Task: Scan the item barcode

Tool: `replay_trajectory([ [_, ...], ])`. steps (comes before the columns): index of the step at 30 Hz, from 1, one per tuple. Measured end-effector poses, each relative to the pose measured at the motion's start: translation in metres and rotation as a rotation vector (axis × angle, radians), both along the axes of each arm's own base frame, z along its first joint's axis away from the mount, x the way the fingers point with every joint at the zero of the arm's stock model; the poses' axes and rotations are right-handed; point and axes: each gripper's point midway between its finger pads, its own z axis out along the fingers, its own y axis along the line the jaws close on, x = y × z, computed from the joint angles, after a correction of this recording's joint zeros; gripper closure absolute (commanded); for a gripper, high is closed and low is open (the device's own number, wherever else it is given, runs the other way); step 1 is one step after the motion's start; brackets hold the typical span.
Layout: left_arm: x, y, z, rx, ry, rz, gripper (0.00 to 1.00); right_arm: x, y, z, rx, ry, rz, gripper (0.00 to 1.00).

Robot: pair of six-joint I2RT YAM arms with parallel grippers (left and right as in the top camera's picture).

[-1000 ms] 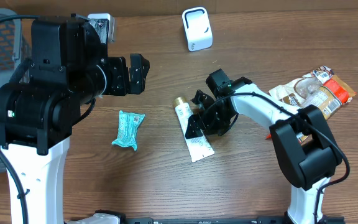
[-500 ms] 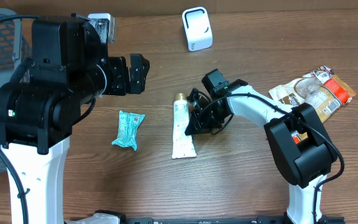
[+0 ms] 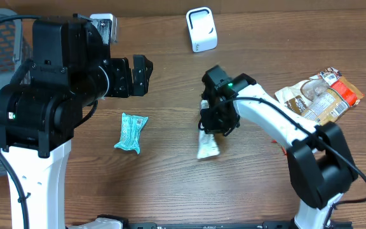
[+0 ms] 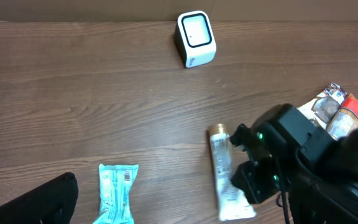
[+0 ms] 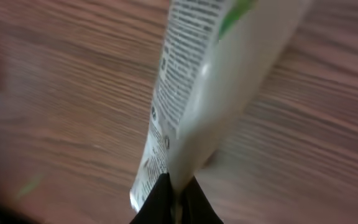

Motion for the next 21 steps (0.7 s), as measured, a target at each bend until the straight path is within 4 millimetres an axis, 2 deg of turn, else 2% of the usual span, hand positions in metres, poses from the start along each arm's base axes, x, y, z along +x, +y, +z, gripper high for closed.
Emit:
replay_trajectory([
  [5,0.000,0.000,0.000,0.000,0.000,0.000,0.00,-0.020,-0.009,0.005,-0.241,-0.083,0.073,0.96],
  [9,0.000,0.000,0.000,0.000,0.000,0.000,0.00,-0.034,0.005,-0.001,-0.330,-0.145,0.153,0.96],
  [10,0.000,0.000,0.000,0.000,0.000,0.000,0.00,-0.035,0.007,-0.003,-0.339,-0.150,0.162,0.94],
  [13,0.000,0.000,0.000,0.000,0.000,0.000,0.00,-0.039,0.011,-0.014,-0.374,-0.153,0.189,0.76],
  [17,0.000,0.000,0.000,0.000,0.000,0.000,0.01,-0.037,0.020,-0.024,-0.335,-0.137,0.172,0.62],
  [21,0.000,0.000,0.000,0.000,0.000,0.000,0.01,-0.034,0.035,-0.030,-0.247,-0.113,0.147,0.62],
])
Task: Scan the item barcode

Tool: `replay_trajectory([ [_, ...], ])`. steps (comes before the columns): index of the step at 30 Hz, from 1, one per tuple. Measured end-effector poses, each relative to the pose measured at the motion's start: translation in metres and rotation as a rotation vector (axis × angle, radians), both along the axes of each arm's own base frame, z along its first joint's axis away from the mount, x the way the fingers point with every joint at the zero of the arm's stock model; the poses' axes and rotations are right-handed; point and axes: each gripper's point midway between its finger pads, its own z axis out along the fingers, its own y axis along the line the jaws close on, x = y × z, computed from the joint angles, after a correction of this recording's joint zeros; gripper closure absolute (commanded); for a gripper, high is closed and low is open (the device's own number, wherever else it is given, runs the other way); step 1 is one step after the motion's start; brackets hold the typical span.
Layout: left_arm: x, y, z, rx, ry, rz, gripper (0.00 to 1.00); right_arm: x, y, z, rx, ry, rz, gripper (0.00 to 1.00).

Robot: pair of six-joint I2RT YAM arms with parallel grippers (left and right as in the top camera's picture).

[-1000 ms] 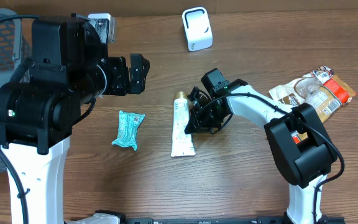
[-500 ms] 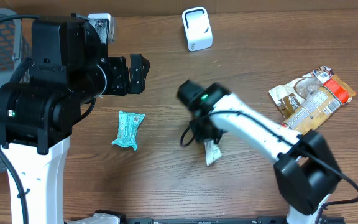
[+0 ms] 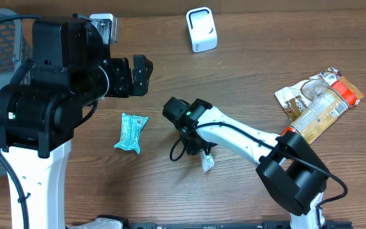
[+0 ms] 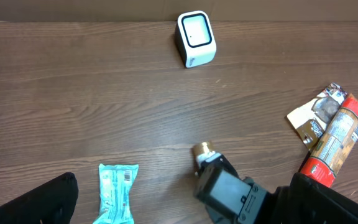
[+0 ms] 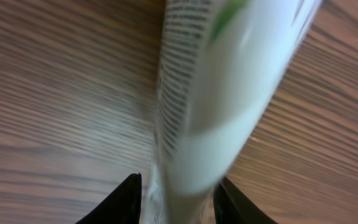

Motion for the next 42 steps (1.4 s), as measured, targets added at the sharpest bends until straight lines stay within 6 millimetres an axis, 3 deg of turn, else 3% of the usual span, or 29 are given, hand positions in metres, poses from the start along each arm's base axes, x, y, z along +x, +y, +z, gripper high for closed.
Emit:
replay_trajectory([
  [4,0.000,0.000,0.000,0.000,0.000,0.000,0.00,0.000,0.012,-0.002,0.090,0.042,-0.020,0.62],
  [18,0.000,0.000,0.000,0.000,0.000,0.000,0.01,-0.010,0.005,-0.013,0.147,0.154,-0.075,0.55],
  [21,0.000,0.000,0.000,0.000,0.000,0.000,0.00,-0.012,0.006,-0.017,0.146,0.171,-0.073,0.70],
  [22,0.000,0.000,0.000,0.000,0.000,0.000,0.01,-0.013,0.006,-0.020,0.146,0.179,-0.074,0.87],
  [23,0.000,0.000,0.000,0.000,0.000,0.000,0.00,-0.014,0.007,-0.020,0.149,0.182,-0.080,0.96],
  [35,0.000,0.000,0.000,0.000,0.000,0.000,0.00,-0.001,0.006,-0.012,0.216,0.198,-0.096,0.96],
  [38,0.000,0.000,0.000,0.000,0.000,0.000,0.01,0.014,0.012,0.007,0.319,0.161,-0.036,0.96],
  [42,0.000,0.000,0.000,0.000,0.000,0.000,0.00,0.018,0.022,0.069,0.521,0.089,0.123,0.96],
])
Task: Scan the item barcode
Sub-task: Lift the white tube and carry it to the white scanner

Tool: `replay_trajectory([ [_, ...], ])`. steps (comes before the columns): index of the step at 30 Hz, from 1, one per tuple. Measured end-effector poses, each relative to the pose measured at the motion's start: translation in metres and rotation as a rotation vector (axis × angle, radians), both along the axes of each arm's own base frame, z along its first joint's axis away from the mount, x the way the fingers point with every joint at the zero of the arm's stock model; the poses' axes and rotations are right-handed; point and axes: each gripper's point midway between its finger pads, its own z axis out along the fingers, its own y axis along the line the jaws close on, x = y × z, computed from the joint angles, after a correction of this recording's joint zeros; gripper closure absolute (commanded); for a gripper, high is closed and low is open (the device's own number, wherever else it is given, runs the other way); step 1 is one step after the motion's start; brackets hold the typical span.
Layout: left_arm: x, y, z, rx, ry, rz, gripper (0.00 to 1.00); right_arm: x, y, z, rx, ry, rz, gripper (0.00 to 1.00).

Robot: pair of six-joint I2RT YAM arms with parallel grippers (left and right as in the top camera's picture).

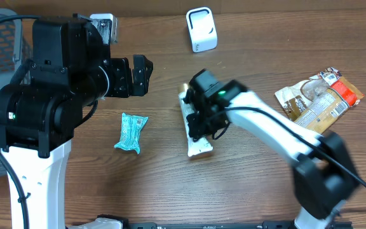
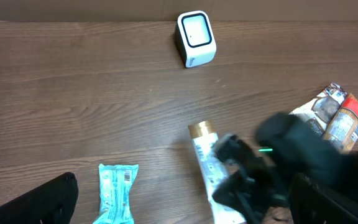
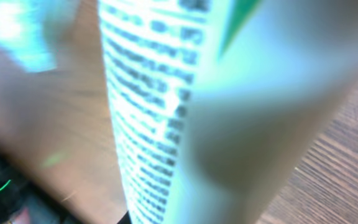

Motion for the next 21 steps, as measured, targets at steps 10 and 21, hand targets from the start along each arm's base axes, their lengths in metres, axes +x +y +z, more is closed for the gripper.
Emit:
replay_trajectory([
  [10,0.000,0.000,0.000,0.000,0.000,0.000,0.00,-0.024,0.001,0.118,0.530,-0.102,0.307,0.96],
  [21,0.000,0.000,0.000,0.000,0.000,0.000,0.01,0.001,-0.034,0.133,0.632,-0.081,0.199,0.96],
])
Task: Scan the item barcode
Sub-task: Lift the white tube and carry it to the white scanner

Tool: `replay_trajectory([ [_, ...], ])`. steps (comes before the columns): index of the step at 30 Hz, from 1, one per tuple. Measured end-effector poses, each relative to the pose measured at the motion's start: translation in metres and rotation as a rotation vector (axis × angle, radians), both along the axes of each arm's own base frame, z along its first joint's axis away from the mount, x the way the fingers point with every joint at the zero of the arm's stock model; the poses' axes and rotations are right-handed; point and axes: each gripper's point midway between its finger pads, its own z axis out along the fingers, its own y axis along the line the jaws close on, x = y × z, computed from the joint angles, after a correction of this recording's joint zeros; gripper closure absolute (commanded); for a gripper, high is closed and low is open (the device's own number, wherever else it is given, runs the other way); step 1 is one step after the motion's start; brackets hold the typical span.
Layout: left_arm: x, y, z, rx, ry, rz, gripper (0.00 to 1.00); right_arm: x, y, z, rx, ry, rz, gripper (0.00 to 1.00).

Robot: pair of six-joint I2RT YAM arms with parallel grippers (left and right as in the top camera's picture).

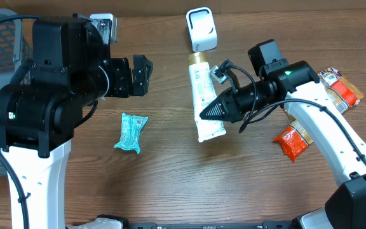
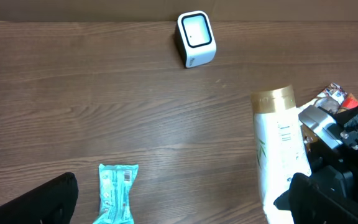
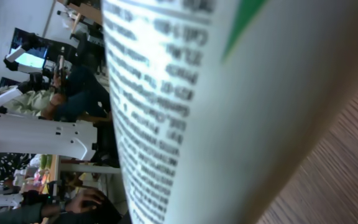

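A white tube with a gold cap (image 1: 199, 89) is lifted off the table, its cap pointing at the white scanner (image 1: 201, 30) at the back. My right gripper (image 1: 206, 117) is shut on the tube's flat lower end. The left wrist view shows the tube (image 2: 280, 155) at the right and the scanner (image 2: 196, 38) far up the table. The tube's printed side (image 3: 185, 106) fills the right wrist view, hiding the fingers. My left gripper (image 1: 142, 74) hangs open and empty left of centre, its fingertips (image 2: 48, 199) wide apart.
A teal packet (image 1: 131, 131) lies left of centre, also seen as the teal packet (image 2: 117, 193) under the left wrist. Snack bags (image 1: 335, 86) and a red package (image 1: 291, 141) lie at the right. A grey basket stands at the far left.
The tube was low over the table's middle in my right gripper. Now it is raised and further back, cap close to the scanner. The right arm has drawn back to the right, uncovering the red package.
My right gripper first pinched the tube's flat end at the table's middle. Then the arm reached further left, the tube mostly under it. Then the tube was back near the middle, and now it is held up towards the scanner. The left arm stayed still.
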Motion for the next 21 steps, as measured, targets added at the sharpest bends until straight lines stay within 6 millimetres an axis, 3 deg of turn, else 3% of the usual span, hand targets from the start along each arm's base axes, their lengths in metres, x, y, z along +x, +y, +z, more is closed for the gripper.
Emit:
replay_trajectory([
  [6,0.000,0.000,0.000,0.000,0.000,0.000,0.00,0.001,0.000,0.003,0.017,0.009,-0.002,0.96],
  [15,0.000,0.000,0.000,0.000,0.000,0.000,0.00,0.018,-0.008,0.004,0.000,0.063,-0.100,0.96],
  [18,0.000,0.000,0.000,0.000,0.000,0.000,0.01,0.029,-0.013,0.004,-0.084,0.077,-0.172,0.97],
  [21,0.000,0.000,0.000,0.000,0.000,0.000,0.00,0.050,-0.018,0.021,-0.164,-0.004,-0.256,0.97],
])
